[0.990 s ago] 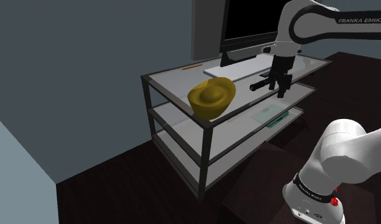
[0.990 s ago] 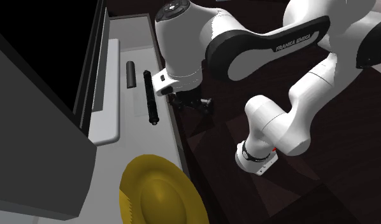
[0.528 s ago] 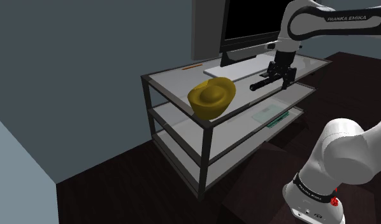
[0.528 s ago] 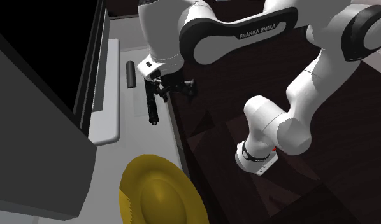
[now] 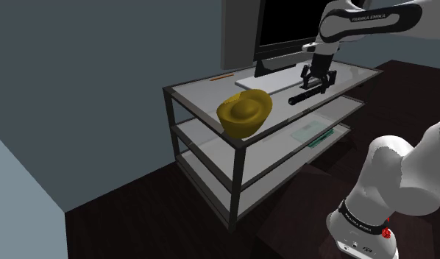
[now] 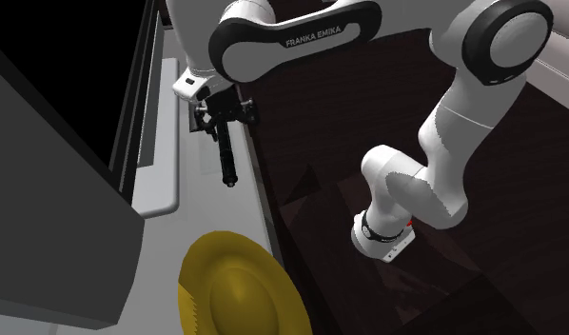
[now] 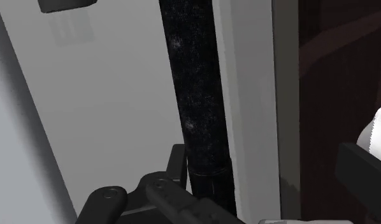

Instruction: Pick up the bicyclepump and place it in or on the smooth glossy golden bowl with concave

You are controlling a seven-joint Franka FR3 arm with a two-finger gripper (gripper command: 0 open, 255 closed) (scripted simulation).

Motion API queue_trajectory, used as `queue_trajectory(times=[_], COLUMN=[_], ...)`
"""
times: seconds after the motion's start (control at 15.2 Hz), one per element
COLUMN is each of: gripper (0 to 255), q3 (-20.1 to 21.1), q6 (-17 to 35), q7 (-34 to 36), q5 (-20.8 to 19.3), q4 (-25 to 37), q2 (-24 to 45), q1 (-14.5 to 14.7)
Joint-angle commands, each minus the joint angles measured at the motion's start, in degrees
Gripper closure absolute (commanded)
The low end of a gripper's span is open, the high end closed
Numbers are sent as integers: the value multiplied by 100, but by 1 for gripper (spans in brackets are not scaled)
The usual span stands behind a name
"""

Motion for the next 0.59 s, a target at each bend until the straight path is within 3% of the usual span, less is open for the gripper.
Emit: queue_trajectory(times=[0.0,0.07,0.53], gripper=[0,0,0], q3=[-499,-726,-832], q6=[109,159,694], q7=[-804,-1131,-1117], q5=[227,369,330], q4=[446,623,108], q2=[484,710,731], q1=[335,485,463])
